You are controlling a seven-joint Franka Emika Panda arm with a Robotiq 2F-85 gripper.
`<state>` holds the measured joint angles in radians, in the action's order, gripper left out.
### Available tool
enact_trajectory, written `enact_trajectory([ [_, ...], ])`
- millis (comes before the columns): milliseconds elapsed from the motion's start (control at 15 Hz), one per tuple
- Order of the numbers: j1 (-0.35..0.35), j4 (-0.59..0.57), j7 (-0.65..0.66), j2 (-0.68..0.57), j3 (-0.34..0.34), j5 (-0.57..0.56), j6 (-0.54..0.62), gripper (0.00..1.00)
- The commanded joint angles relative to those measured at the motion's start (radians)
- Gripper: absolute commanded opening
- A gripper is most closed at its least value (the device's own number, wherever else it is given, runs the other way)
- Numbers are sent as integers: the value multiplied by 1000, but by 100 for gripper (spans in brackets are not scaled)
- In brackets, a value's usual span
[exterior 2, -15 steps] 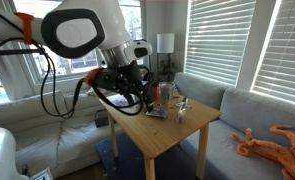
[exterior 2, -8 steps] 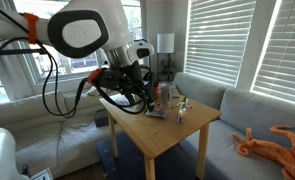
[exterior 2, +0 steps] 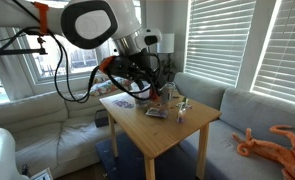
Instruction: Put a squishy drink in the silver cup
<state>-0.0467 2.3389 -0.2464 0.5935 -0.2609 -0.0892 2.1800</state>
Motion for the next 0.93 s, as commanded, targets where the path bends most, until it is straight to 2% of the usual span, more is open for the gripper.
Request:
enact_trajectory([
  [0,22,-176,-39,-161,6,54,-20,100],
  [200,37,-307,-159,-285,-17,59,-86,100],
  [400,35,-418,-271,-397,-38,146,-129,100],
  [467,22,-453,-268,-435,-33,163,-147,100],
  [533,-1,-351,-226,-352,0,119,-89,100],
  [867,-12,-368,-230,-377,8,122,-91,100],
])
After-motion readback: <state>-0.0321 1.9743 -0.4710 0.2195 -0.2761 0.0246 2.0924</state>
